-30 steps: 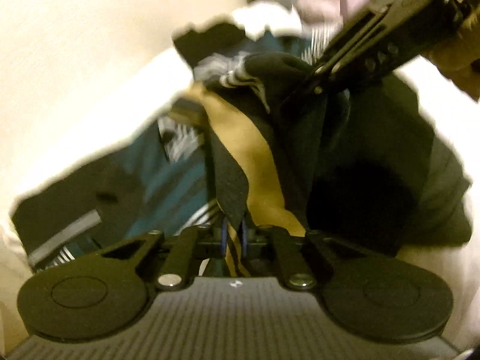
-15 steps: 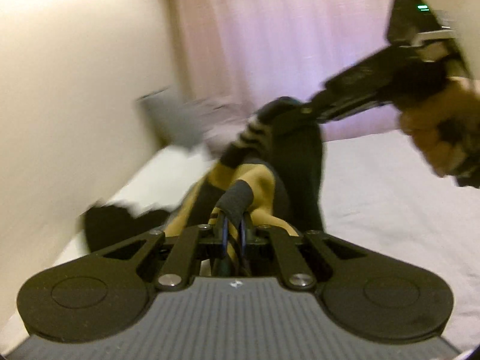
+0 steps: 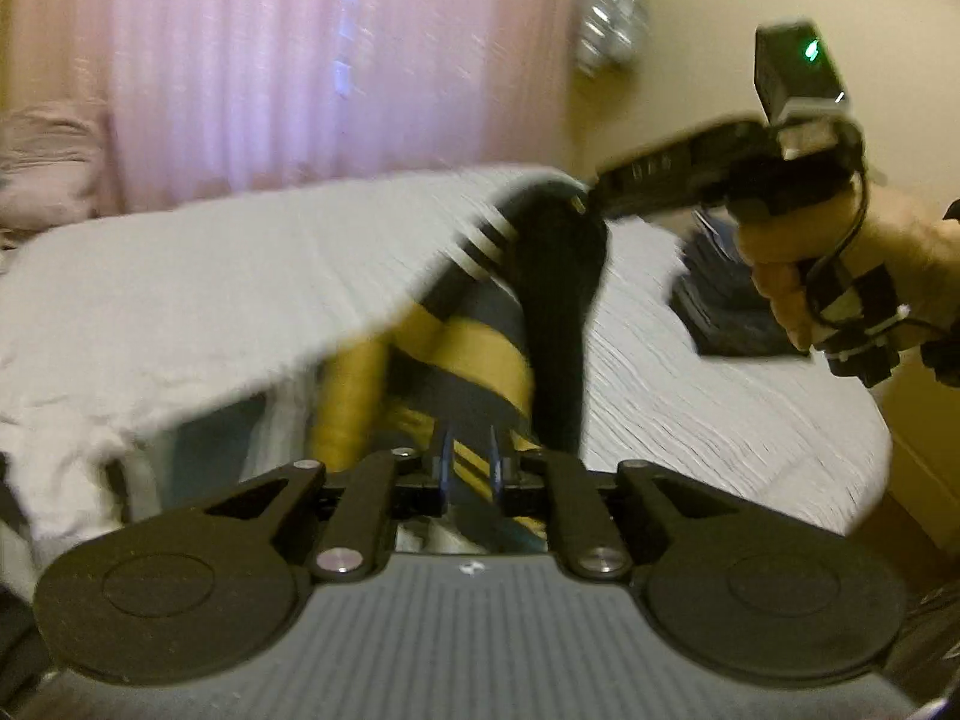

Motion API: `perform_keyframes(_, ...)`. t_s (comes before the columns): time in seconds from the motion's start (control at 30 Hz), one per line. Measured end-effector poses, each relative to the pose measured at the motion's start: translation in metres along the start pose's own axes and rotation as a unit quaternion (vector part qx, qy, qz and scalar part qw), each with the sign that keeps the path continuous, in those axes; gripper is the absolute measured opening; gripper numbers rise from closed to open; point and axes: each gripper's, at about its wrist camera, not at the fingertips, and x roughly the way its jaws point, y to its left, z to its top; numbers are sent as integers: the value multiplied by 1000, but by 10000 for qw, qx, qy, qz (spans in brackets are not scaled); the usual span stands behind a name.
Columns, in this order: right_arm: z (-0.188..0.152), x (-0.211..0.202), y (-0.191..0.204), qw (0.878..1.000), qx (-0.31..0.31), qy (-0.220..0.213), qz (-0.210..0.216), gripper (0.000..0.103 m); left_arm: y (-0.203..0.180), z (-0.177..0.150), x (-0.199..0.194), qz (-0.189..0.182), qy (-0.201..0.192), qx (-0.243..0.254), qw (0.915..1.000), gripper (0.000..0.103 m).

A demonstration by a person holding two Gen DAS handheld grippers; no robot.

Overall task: Fold clothes
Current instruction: 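Lift the striped sweater off the pile with both tools and carry it onto the bed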

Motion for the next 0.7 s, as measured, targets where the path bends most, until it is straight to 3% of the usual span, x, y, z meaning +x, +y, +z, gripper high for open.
perform_keyframes(0.07, -29, -6, -47, 9966, 299, 340, -686, 10, -10, -4, 16, -57, 289, 191, 9994, 31)
perform_keyframes(0.17, -83, 0, -97, 9799, 949, 966, -1463, 10, -2, -15, 32, 2, 684, 360, 9970, 33)
perform_keyframes(0.23, -109, -1, -108, 9700, 1159, 1029, -1871, 11, 13, -23, 40, 96, 946, 393, 9947, 35)
perform_keyframes(0.3, -130, -2, -116, 9604, 1336, 1043, -2210, 26, 38, -32, 48, 210, 1197, 424, 9917, 41)
perform_keyframes(0.37, -133, 1, -104, 9534, 1450, 1055, -2425, 60, 51, -45, 50, 315, 1334, 489, 9894, 46)
perform_keyframes(0.43, -132, 6, -88, 9515, 1410, 1040, -2528, 72, 61, -58, 52, 410, 1454, 562, 9869, 51)
perform_keyframes(0.57, -124, 27, -47, 9589, 1095, 976, -2431, 72, 84, -69, 62, 422, 1595, 877, 9824, 55)
perform_keyframes(0.7, -116, 65, -10, 9730, 445, 1148, -1950, 72, 92, -78, 72, 286, 1710, 1099, 9787, 58)
